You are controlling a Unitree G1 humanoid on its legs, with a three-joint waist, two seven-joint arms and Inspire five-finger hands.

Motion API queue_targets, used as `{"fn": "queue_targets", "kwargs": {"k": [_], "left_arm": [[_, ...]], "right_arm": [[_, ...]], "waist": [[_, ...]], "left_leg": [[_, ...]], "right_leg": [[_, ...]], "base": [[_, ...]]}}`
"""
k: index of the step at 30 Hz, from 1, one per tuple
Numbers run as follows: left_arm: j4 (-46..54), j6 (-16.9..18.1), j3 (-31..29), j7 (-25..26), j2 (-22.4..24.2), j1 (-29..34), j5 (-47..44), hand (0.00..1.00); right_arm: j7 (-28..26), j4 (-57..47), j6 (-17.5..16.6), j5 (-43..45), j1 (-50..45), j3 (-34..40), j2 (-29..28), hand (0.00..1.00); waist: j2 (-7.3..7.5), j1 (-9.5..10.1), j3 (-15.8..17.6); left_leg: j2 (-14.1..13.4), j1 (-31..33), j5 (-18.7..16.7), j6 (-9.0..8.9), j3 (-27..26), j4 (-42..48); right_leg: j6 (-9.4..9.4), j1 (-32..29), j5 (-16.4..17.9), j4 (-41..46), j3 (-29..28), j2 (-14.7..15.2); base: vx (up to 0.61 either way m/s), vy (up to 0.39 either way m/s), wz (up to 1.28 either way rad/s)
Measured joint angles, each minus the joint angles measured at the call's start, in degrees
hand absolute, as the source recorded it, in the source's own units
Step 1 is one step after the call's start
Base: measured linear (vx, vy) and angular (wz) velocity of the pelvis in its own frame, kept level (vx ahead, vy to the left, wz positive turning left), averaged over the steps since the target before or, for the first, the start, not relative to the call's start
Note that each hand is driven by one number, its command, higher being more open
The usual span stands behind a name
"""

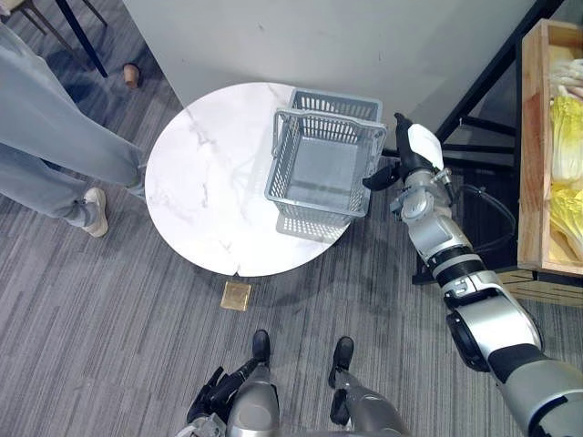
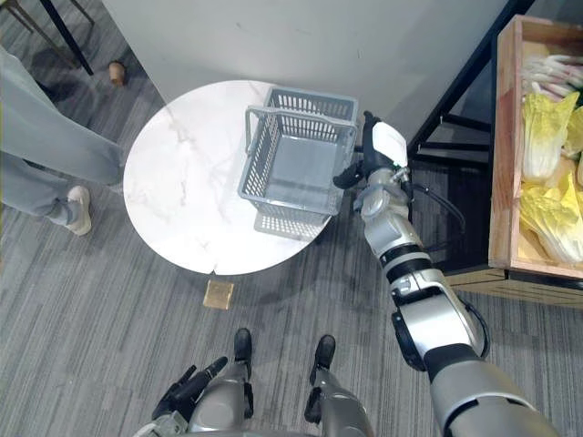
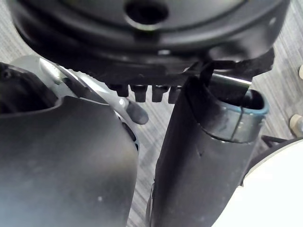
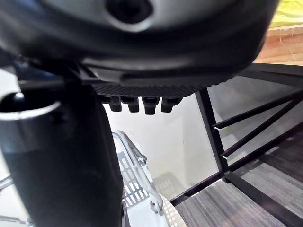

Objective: Pick vegetable in the basket

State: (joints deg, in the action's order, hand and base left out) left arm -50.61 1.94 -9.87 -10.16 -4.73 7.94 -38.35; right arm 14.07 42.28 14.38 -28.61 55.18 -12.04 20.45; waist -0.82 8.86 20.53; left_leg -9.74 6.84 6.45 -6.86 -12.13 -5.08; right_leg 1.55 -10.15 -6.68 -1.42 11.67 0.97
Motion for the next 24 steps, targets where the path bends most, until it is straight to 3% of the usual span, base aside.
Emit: {"fn": "queue_targets", "kwargs": {"k": [5, 24], "left_arm": [[1.00, 0.30, 0.08, -0.60, 0.00, -0.50, -1.72, 1.00], [1.96, 4.20, 2.53, -2.89, -1.13, -1.85, -6.22, 1.00]], "right_arm": [[0.43, 0.03, -2.16, 0.16, 3.12, 0.10, 0.98, 1.00], [-1.16, 1.29, -2.18, 1.71, 8.82, -1.75, 4.06, 1.00]], "waist": [[-0.02, 0.19, 2.28], [-0.51, 0.62, 5.97]], "left_leg": [[-0.05, 0.66, 0.00, 0.00, -0.39, 0.02], [-0.35, 4.23, 0.04, 0.06, 0.35, 0.99]], "right_leg": [[-0.12, -0.98, 0.00, 0.24, -0.62, -0.09], [-0.98, -4.89, 0.63, 2.12, -0.52, -0.11]], "base": [[-0.01, 0.028, -0.03], [0.00, 0.007, 0.01]]}}
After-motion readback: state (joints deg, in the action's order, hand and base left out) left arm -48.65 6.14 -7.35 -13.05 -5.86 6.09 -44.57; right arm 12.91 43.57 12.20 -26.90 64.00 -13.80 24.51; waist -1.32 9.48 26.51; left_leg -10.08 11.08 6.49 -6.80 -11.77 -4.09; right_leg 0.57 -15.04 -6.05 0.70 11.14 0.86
